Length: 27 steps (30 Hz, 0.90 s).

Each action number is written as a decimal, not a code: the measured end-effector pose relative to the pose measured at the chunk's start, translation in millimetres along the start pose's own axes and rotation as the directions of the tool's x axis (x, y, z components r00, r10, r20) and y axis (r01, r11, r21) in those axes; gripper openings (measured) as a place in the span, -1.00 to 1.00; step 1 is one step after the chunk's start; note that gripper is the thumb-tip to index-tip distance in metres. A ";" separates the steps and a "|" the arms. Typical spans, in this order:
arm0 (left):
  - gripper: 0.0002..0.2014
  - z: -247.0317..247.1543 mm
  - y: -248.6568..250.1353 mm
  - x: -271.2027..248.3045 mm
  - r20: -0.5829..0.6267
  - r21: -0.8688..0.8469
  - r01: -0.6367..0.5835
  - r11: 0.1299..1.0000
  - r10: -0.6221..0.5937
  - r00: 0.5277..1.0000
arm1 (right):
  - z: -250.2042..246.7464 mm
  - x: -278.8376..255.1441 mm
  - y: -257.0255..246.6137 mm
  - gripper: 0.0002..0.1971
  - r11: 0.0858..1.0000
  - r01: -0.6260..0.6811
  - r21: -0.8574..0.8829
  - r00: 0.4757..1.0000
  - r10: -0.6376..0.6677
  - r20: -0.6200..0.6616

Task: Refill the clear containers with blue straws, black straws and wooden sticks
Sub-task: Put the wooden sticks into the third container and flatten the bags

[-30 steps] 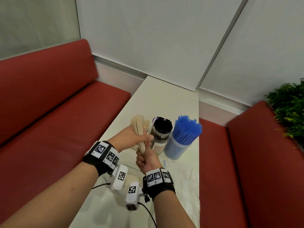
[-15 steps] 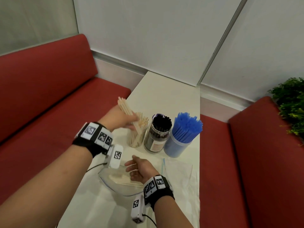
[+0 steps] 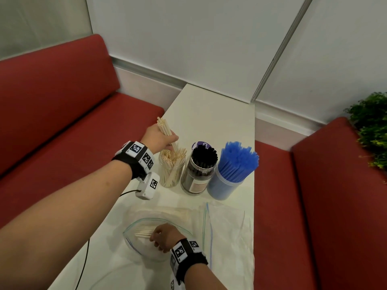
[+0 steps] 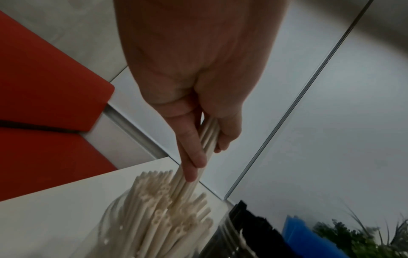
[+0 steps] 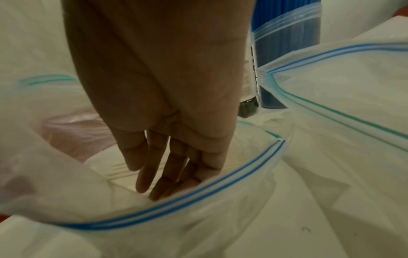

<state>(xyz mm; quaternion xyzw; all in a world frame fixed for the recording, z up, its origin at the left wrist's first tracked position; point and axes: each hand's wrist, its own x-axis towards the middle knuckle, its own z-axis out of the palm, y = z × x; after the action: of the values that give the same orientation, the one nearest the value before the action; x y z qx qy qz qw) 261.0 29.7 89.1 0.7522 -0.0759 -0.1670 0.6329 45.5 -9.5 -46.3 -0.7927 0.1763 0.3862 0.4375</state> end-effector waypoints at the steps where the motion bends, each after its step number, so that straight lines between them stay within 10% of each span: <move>1: -0.90 1.5 -5.7 2.5 0.003 0.036 0.015 0.999 -0.015 1.000 | -0.4 1.4 0.3 -0.86 1.000 0.005 -0.018 1.000 -0.005 0.008; 7: -0.60 8.5 -29.0 15.6 0.023 0.481 -0.017 0.876 0.007 1.000 | 2.9 7.6 9.9 -0.86 0.998 0.024 -0.066 1.000 -0.024 -0.009; 18: -0.53 24.1 -14.5 18.5 -0.112 0.123 -0.338 0.933 0.352 0.929 | 1.7 19.9 15.3 -0.87 0.999 0.010 -0.030 1.000 -0.010 0.009; 27: -0.65 33.6 -31.0 21.6 -0.037 0.392 -0.332 0.858 0.376 0.926 | 2.2 21.2 17.5 -0.69 1.000 -0.005 0.017 1.000 0.006 -0.006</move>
<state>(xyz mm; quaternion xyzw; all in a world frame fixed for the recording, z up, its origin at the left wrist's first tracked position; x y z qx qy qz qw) 266.4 -2.6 50.6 0.8413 -0.2082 0.0124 0.4988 47.2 -16.2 -73.0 -0.7898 0.1831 0.3834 0.4424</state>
